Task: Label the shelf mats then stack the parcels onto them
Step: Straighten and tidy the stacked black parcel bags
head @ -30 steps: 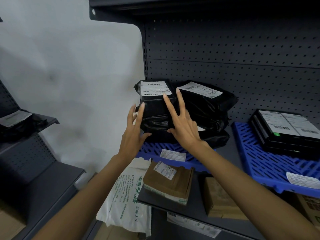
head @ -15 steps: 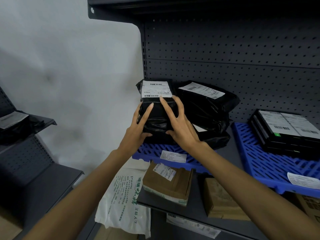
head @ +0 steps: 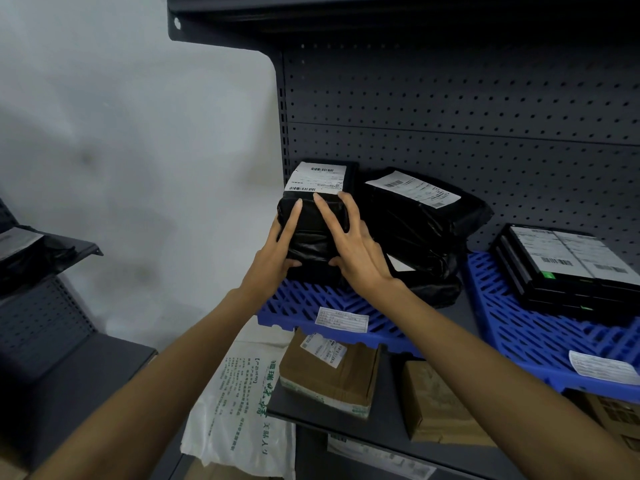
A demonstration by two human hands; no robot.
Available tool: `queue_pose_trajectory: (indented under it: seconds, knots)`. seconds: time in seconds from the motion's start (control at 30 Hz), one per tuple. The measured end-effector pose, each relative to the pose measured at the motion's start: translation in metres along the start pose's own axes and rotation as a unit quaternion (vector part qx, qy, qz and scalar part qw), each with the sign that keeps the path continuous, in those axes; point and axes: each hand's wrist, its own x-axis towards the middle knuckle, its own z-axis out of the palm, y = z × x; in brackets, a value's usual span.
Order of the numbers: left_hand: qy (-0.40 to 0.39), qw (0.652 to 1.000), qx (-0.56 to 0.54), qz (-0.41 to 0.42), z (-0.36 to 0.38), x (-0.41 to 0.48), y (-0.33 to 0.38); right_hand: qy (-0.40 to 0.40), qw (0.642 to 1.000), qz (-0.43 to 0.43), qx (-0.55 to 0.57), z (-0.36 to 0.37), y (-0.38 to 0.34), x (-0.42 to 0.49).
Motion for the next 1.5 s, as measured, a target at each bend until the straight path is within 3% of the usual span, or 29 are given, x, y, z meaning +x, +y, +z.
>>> queue_pose_trajectory:
  seconds: [0.2,0.37,0.6,0.83,1.03,1.27,1.5]
  knots:
    - [-0.013,0.998,0.052,-0.031,-0.005,-0.004,0.007,-0.003,1.0,0.004,-0.01,0.001,-0.001,0.0]
    - [0.047,0.982,0.183,0.011,-0.019,-0.012,0.01,-0.005,0.999,-0.011,-0.031,-0.005,0.0,-0.001]
    - [0.053,0.966,0.244,0.063,-0.025,0.005,0.041,-0.018,0.994,-0.066,-0.088,-0.048,0.016,-0.005]
    - [0.046,0.955,0.265,0.126,-0.003,0.036,0.109,0.037,0.991,-0.054,-0.113,-0.111,0.098,-0.01]
    - [0.029,0.962,0.22,0.159,0.036,0.055,0.166,-0.011,0.995,0.036,-0.094,-0.127,0.189,-0.024]
    - [-0.047,0.969,0.242,0.009,0.086,0.074,0.209,-0.135,0.989,0.008,0.063,-0.113,0.237,-0.033]
    - [-0.006,0.981,0.178,-0.071,0.108,0.072,0.224,-0.222,0.965,-0.055,0.128,-0.109,0.262,-0.02]
